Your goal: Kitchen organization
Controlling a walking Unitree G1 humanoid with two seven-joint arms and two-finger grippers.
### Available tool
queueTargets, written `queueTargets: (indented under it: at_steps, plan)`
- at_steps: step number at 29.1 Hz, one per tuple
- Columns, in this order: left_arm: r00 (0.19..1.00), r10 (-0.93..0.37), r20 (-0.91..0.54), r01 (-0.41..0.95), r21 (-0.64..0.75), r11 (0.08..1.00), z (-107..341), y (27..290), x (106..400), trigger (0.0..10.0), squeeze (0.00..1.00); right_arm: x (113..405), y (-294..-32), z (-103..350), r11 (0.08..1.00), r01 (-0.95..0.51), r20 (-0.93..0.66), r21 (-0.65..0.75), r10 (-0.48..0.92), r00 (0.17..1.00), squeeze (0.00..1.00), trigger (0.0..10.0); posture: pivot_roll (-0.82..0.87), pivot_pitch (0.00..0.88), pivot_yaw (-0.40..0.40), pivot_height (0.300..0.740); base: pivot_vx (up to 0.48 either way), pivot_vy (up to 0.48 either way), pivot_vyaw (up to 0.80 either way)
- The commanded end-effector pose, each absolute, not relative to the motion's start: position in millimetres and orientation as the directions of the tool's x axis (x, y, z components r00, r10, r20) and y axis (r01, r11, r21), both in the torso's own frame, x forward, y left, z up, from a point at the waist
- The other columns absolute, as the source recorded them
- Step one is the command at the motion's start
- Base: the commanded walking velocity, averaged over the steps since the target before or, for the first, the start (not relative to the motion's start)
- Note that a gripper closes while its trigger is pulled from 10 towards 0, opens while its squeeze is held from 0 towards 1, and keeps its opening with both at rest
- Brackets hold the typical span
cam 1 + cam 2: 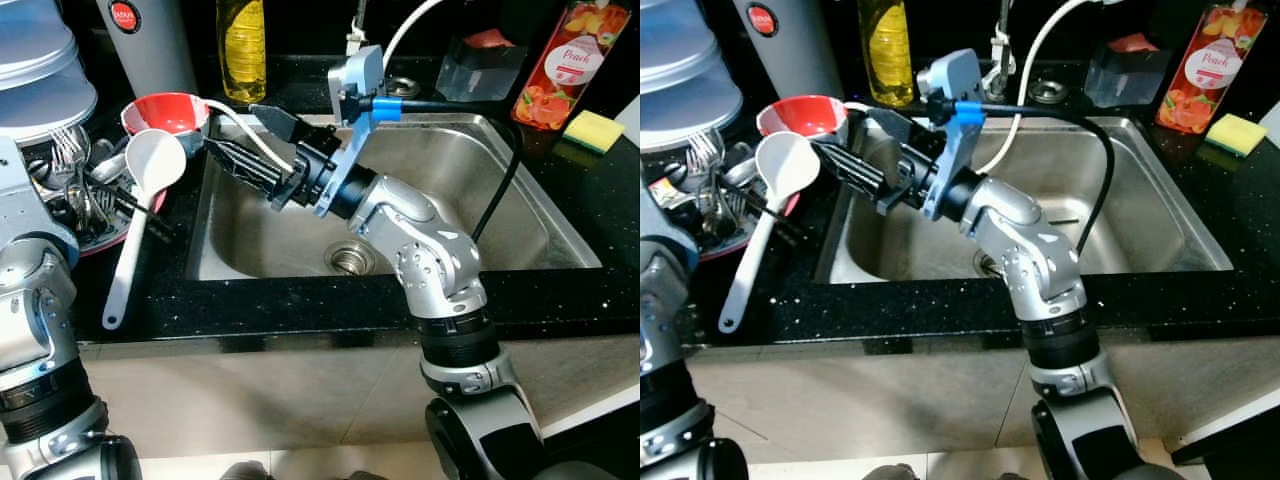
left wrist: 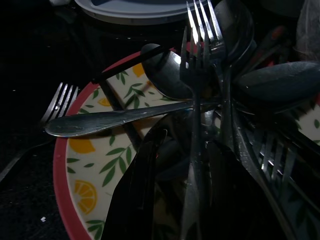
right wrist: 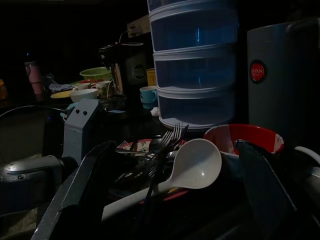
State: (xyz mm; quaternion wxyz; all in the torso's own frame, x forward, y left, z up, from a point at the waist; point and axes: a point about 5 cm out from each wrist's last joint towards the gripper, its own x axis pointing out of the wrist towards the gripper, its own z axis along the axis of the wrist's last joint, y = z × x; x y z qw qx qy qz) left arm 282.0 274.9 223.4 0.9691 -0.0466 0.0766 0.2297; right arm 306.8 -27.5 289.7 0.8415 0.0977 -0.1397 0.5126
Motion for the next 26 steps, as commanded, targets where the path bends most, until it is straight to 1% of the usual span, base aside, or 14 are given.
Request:
queueTargets:
  at_steps: [1,6,7,9,10,11,12,13,14,15,16,17,26]
  plan:
    - [0.873,0.441,-0.210,-0.458,-0.037,0.888,218,280,280,10.0,0.00,304,-28,290,0.450,-0.893,0.336,0.020,0.838,0.430,0.00,10.0,0.19,0.039,-0.004,0.740,0.000,0.000,0.00]
    - [0.873,0.429,-0.234,-0.448,-0.034,0.893,214,280,280,10.0,0.00,304,-28,290,0.453,-0.891,0.334,0.025,0.837,0.434,0.00,10.0,0.19,0.039,-0.004,0.740,0.000,0.000,0.00]
    - [0.872,0.419,-0.253,-0.439,-0.024,0.898,210,279,280,7.9,0.00,304,-28,290,0.454,-0.890,0.335,0.027,0.835,0.437,0.00,10.0,0.19,0.039,-0.001,0.740,0.000,0.000,0.00]
    - [0.872,0.419,-0.253,-0.439,-0.024,0.898,210,279,280,7.9,0.00,304,-28,290,0.454,-0.890,0.335,0.027,0.835,0.437,0.00,10.0,0.19,0.039,-0.001,0.740,0.000,0.000,0.00]
    - [0.871,0.411,-0.270,-0.431,-0.015,0.902,207,278,281,6.8,0.00,304,-29,290,0.456,-0.890,0.336,0.030,0.834,0.438,0.00,10.0,0.19,0.039,-0.001,0.740,0.000,0.000,0.00]
    - [0.871,0.411,-0.270,-0.431,-0.015,0.902,207,278,281,6.8,0.00,304,-29,290,0.456,-0.890,0.336,0.030,0.834,0.438,0.00,10.0,0.19,0.039,-0.001,0.740,0.000,0.000,0.00]
    - [0.869,0.406,-0.283,-0.426,-0.009,0.905,204,277,280,4.8,0.00,304,-29,290,0.457,-0.889,0.338,0.032,0.832,0.440,0.00,10.0,0.19,0.039,0.003,0.740,0.000,0.000,0.00]
    - [0.868,0.403,-0.290,-0.423,-0.008,0.906,202,276,280,3.8,0.00,303,-29,290,0.459,-0.888,0.339,0.033,0.831,0.442,0.00,10.0,0.19,0.039,0.003,0.740,0.000,0.000,0.00]
    - [0.868,0.401,-0.293,-0.422,-0.010,0.906,202,276,280,2.2,0.00,303,-29,290,0.461,-0.887,0.340,0.034,0.829,0.444,0.00,10.0,0.19,0.039,0.003,0.740,0.000,0.000,0.00]
    - [0.868,0.400,-0.293,-0.422,-0.014,0.906,201,276,280,1.3,0.00,304,-29,290,0.463,-0.886,0.340,0.035,0.828,0.446,0.00,10.0,0.19,0.039,0.003,0.740,0.000,0.000,0.00]
    - [0.869,0.400,-0.292,-0.423,-0.016,0.906,201,276,280,1.3,0.00,304,-29,290,0.464,-0.885,0.341,0.036,0.827,0.447,0.00,10.0,0.19,0.039,0.003,0.740,0.000,0.000,0.00]
    - [0.869,0.401,-0.291,-0.424,-0.018,0.906,201,276,280,0.0,0.00,304,-29,290,0.464,-0.885,0.341,0.036,0.827,0.448,0.00,10.0,0.19,0.039,0.003,0.740,0.000,0.000,0.00]
    - [0.873,0.417,-0.252,-0.437,-0.027,0.899,207,278,281,0.0,0.00,305,-29,290,0.466,-0.884,0.341,0.040,0.825,0.451,0.00,10.0,0.19,0.038,0.000,0.740,0.000,0.000,0.00]
